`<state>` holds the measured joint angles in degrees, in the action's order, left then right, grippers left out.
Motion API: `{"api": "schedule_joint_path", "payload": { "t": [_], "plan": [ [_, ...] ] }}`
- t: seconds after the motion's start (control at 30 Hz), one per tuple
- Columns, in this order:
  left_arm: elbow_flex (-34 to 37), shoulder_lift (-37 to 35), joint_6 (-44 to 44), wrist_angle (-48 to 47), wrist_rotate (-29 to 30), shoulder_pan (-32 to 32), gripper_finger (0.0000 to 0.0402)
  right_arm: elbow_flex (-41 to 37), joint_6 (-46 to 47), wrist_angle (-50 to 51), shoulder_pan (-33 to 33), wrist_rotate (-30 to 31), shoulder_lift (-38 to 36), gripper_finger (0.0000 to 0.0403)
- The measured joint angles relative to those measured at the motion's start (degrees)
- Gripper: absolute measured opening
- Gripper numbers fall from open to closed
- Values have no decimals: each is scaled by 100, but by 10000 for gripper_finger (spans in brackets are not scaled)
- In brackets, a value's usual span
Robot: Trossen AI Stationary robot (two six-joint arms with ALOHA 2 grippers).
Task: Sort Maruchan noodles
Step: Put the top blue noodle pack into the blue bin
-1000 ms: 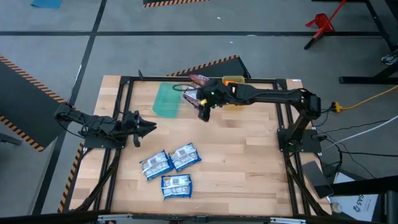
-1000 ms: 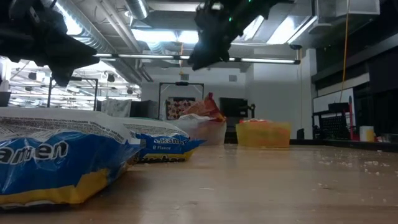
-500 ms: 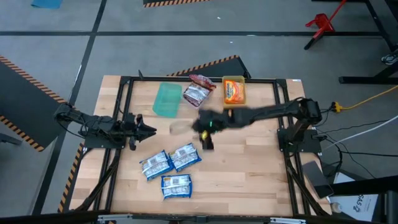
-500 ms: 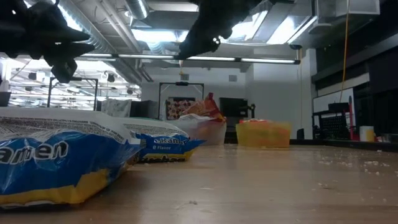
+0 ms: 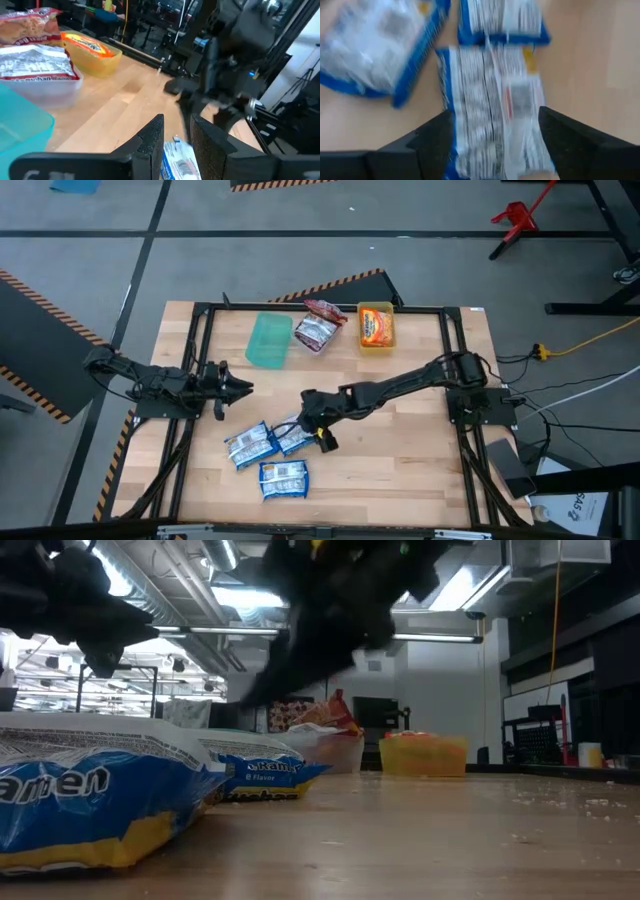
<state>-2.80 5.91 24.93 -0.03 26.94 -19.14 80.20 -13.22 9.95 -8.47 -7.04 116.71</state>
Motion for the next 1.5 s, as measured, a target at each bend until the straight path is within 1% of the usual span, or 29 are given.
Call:
{"api": "schedule_joint_path", "payload": {
  "t": [0.07, 0.17, 0.27, 0.33, 0.43, 0.57, 0.7, 0.73, 0.77, 0.8, 0.87, 0.97, 1.03, 1.13, 1.5],
  "plan": [
    [-3, 19, 2, -10, 37, 0, 90, -2, -59, 41, -6, -5, 146, 288],
    [-3, 19, 2, -19, 68, 0, 90, -2, -73, 32, -11, 12, 340, 291],
    [-3, 19, 2, -47, 107, 0, 90, 11, 75, 3, -14, 146, 441, 281],
    [-3, 19, 2, -49, 111, 0, 90, 18, 120, -26, -22, 404, 472, 265],
    [-3, 19, 0, -53, 111, 0, 90, 20, 120, -15, -18, 622, 478, 219],
    [-3, 19, 0, -57, 113, 0, 90, 17, 127, 10, 9, 662, 480, 129],
    [-3, 19, 2, -104, 111, 0, 90, 14, 391, -6, 91, 734, 482, 38],
    [-3, 19, 2, -112, 111, 0, 90, 16, 442, -6, 118, 804, 484, 20],
    [-3, 19, 4, -121, 111, 0, 90, 14, 515, 1, 149, 929, 484, 11],
    [-3, 19, 4, -143, 111, 0, 90, 14, 573, 1, 182, 1016, 486, 8],
    [-4, 19, 8, -194, 111, 0, 90, 14, 798, 3, 238, 1187, 490, 15],
    [-3, 19, 42, -211, 110, 0, 90, 29, 952, 24, 306, 1205, 491, 12],
    [-3, 19, 48, -211, 109, 0, 90, 97, 897, 86, 304, 1205, 501, 4],
    [-5, 19, 50, -213, 110, 0, 90, 251, 851, 169, 291, 1282, 529, 2],
    [-6, 19, 57, -213, 109, 0, 90, 856, 649, 181, 293, 1254, 526, 0]
  ]
}}
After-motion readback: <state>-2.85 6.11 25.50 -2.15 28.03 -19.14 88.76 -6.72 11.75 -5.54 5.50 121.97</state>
